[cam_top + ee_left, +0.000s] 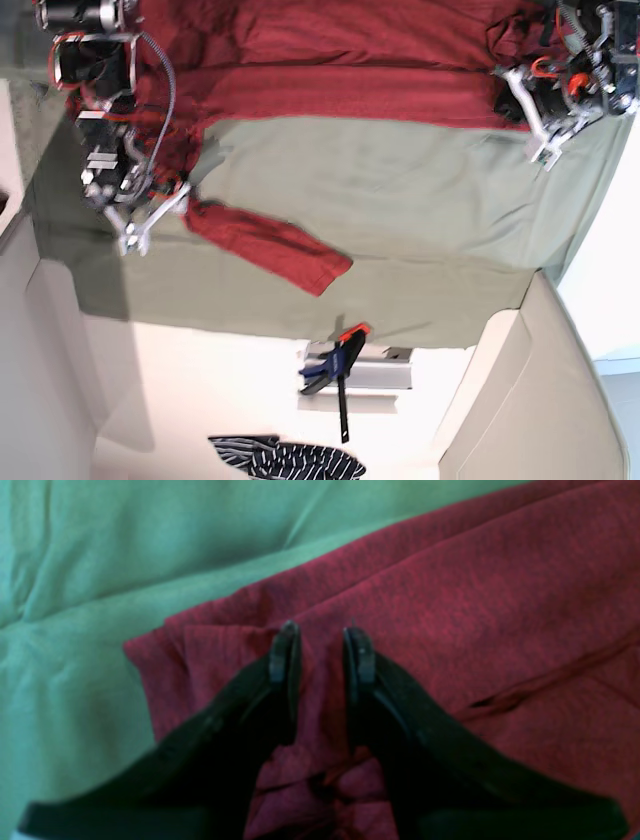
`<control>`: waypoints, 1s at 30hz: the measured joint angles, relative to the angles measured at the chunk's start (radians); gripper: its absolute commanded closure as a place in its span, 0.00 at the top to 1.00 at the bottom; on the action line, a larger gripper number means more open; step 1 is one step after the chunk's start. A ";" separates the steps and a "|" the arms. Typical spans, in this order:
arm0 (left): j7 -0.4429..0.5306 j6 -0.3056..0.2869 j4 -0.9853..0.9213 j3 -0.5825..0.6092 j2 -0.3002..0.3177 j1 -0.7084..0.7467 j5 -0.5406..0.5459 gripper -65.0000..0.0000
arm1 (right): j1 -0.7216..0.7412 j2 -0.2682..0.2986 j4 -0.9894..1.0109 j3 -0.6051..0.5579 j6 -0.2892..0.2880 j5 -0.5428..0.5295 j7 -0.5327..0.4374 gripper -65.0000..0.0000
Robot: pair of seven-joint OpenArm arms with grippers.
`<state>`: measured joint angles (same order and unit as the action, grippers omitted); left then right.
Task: Fold the T-shirt properly
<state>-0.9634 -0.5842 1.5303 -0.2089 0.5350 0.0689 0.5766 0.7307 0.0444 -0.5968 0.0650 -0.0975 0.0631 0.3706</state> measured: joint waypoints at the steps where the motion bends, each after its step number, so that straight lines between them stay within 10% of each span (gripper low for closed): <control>1: 0.000 0.000 0.000 0.000 0.000 0.000 0.000 0.28 | 0.000 -0.001 0.001 0.000 -0.008 -0.005 -0.002 0.68; 30: 0.008 0.000 0.000 0.000 0.000 0.000 0.000 0.28 | -0.006 -0.012 -0.015 0.000 -0.210 -0.078 0.019 0.68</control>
<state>-0.9558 -0.5842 1.5303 -0.2089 0.5350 0.0689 0.5766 0.7242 0.0326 -0.6121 0.0650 -0.3073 -0.0151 0.3893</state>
